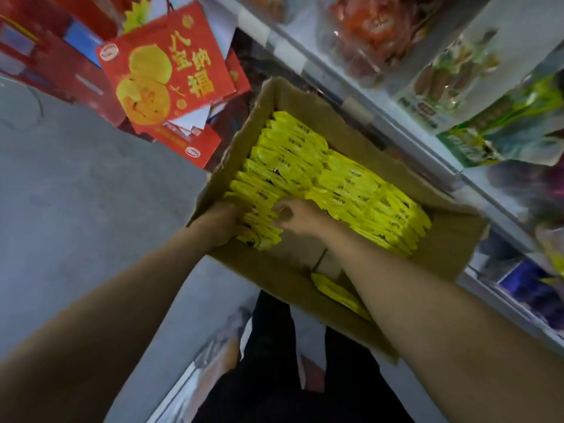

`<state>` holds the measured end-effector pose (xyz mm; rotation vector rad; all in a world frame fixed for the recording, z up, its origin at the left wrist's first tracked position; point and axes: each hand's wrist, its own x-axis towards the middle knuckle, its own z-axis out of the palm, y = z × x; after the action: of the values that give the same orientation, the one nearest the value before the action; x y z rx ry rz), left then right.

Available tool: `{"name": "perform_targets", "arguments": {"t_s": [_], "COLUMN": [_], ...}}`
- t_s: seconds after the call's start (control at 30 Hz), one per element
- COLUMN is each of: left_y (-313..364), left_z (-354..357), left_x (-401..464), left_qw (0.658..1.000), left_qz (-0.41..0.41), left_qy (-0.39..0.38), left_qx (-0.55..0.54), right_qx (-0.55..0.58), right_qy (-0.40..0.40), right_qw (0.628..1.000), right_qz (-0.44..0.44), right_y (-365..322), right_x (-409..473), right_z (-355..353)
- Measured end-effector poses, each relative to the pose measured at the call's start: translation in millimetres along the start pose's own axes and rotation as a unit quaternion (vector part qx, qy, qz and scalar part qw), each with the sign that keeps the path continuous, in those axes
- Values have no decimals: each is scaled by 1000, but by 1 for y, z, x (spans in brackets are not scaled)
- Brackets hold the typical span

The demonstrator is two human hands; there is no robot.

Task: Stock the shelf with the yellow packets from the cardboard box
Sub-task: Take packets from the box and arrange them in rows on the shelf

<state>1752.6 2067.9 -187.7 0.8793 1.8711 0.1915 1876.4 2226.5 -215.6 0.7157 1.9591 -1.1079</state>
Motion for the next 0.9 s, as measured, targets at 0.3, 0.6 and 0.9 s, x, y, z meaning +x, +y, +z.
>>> {"name": "perform_targets", "arguments": {"t_s": [0.3, 0.6, 0.9], "left_y": [-19, -28, -27], "left_z": [18, 24, 23], "left_x": [14, 28, 46], "left_qw": [1000, 998, 996], "left_qz": [-3, -55, -81], "left_qy": [28, 6, -22], "left_qx": [-3, -36, 23], "right_qx": [27, 172, 251], "right_qy": [61, 115, 275], "right_qw": [997, 977, 924], "right_qz": [42, 43, 91], "right_y": [-2, 19, 92], "right_x": [38, 6, -33], "right_z": [53, 13, -17]}}
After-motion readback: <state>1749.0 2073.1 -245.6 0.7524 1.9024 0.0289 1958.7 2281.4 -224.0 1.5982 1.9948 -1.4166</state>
